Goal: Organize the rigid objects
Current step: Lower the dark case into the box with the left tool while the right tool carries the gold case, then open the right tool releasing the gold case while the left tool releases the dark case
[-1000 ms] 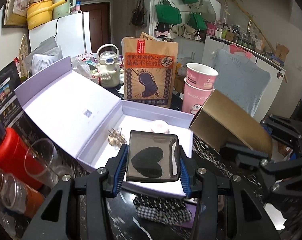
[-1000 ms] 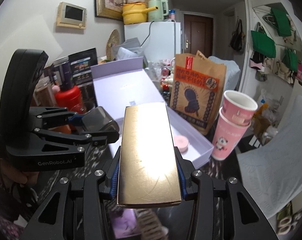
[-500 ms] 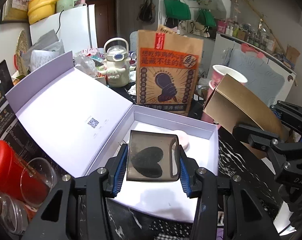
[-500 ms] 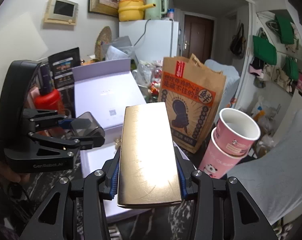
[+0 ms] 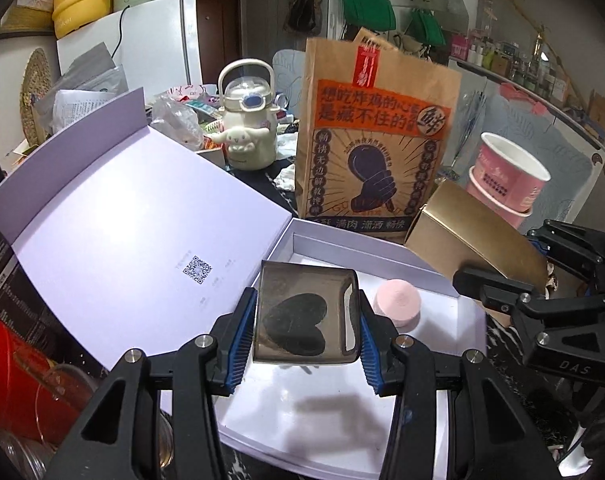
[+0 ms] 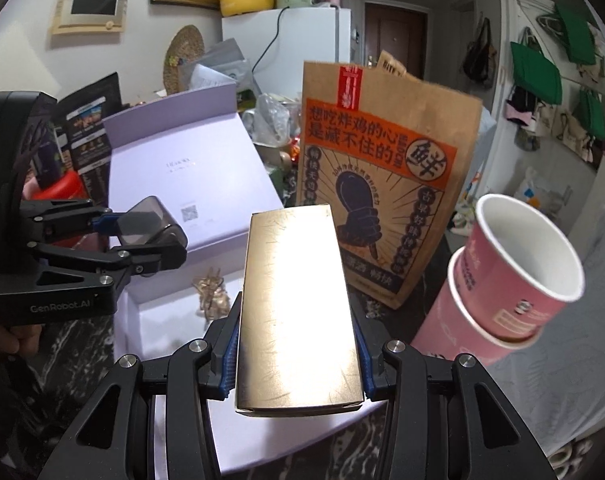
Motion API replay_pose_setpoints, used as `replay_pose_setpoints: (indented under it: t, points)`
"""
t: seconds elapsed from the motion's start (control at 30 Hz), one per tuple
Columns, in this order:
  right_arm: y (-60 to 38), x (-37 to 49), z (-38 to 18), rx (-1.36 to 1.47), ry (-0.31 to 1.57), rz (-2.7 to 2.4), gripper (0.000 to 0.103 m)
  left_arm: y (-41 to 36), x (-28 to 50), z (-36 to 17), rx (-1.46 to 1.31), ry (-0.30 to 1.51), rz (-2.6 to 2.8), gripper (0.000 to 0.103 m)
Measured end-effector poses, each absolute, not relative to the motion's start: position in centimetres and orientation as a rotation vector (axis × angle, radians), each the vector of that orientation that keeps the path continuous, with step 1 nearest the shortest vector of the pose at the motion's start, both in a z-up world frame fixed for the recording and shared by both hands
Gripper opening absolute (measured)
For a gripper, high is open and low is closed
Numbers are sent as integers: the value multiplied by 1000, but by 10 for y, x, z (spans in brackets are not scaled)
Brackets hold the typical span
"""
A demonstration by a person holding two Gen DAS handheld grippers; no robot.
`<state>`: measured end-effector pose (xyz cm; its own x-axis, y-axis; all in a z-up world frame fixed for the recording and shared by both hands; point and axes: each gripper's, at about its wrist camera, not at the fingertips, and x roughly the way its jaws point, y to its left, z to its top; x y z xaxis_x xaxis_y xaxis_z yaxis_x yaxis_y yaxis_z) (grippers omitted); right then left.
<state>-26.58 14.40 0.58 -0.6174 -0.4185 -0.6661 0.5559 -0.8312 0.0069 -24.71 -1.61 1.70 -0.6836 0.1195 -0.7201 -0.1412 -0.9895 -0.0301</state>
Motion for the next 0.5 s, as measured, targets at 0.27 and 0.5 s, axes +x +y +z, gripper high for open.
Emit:
replay_pose_setpoints:
  t: [0.27, 0.5]
  points:
    - [140, -287, -22, 1010, 293, -2369, 44, -20, -264, -8, -1244, -6, 2698, 46]
    - [140, -299, -37, 1063, 298, -2351, 44, -22, -275, -22, -1301, -17, 2667, 46]
